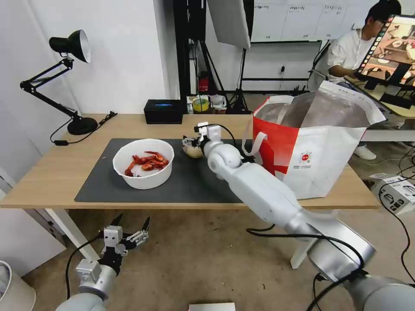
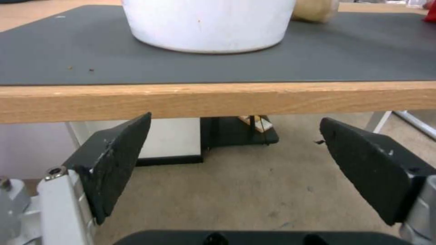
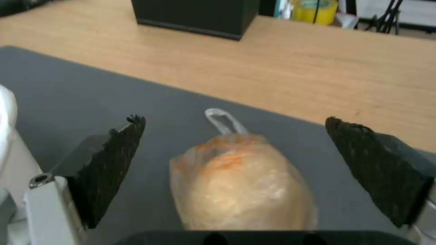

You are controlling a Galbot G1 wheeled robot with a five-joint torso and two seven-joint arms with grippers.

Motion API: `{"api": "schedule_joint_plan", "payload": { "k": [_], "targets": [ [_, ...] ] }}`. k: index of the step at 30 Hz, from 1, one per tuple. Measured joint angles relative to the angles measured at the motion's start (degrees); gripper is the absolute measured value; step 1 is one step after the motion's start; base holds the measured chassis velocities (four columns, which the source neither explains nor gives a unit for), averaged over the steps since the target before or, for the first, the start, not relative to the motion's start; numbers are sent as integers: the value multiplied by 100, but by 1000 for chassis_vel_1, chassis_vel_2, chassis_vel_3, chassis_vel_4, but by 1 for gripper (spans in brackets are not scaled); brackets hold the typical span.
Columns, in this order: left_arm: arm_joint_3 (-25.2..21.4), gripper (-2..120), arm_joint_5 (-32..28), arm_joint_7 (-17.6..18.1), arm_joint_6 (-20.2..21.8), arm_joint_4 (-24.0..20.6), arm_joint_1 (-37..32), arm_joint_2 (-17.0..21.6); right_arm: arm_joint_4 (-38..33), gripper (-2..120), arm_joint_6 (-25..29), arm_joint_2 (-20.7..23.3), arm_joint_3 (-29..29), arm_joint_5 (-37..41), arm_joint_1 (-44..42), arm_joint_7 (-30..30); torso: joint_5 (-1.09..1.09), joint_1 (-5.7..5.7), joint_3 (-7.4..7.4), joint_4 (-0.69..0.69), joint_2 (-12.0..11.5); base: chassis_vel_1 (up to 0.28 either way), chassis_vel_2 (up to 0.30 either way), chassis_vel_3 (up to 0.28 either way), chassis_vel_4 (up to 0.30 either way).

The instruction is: Pick up the trash from the table and place it into the takeout bag.

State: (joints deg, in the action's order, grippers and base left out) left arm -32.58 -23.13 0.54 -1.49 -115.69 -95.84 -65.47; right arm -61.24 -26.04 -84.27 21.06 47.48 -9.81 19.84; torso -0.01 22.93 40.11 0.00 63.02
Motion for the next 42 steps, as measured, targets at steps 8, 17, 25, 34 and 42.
{"api": "schedule_joint_plan", "payload": {
  "k": [8, 17, 25, 34, 42],
  "targets": [
    [-40, 100, -44, -3, -18, 9, -4, 2, 369, 100, -128, -259, -29, -270, 6, -68, 0, -1, 0, 0, 0, 0, 0, 0, 0],
    [-36, 100, -23, -15, -63, 14, -28, -53, 443, 100, -145, -243, -27, -452, -64, -119, 1, -1, 0, 0, 0, 0, 0, 0, 0],
    [-69, 100, -21, -16, -122, 5, -57, -53, 619, 100, -156, -289, -26, -527, -91, -199, 1, -1, 0, 0, 0, 0, 0, 0, 0],
    [-40, 100, 47, -30, -133, -6, -90, -113, 809, 100, -155, -350, -64, -641, -105, -277, 1, -1, 0, 0, 0, 0, 0, 0, 0],
    [-38, 100, 53, -30, -138, 9, -78, -110, 813, 86, -133, -320, -88, -635, -119, -296, 1, -1, 0, 0, 0, 0, 0, 0, 0]
  ]
}}
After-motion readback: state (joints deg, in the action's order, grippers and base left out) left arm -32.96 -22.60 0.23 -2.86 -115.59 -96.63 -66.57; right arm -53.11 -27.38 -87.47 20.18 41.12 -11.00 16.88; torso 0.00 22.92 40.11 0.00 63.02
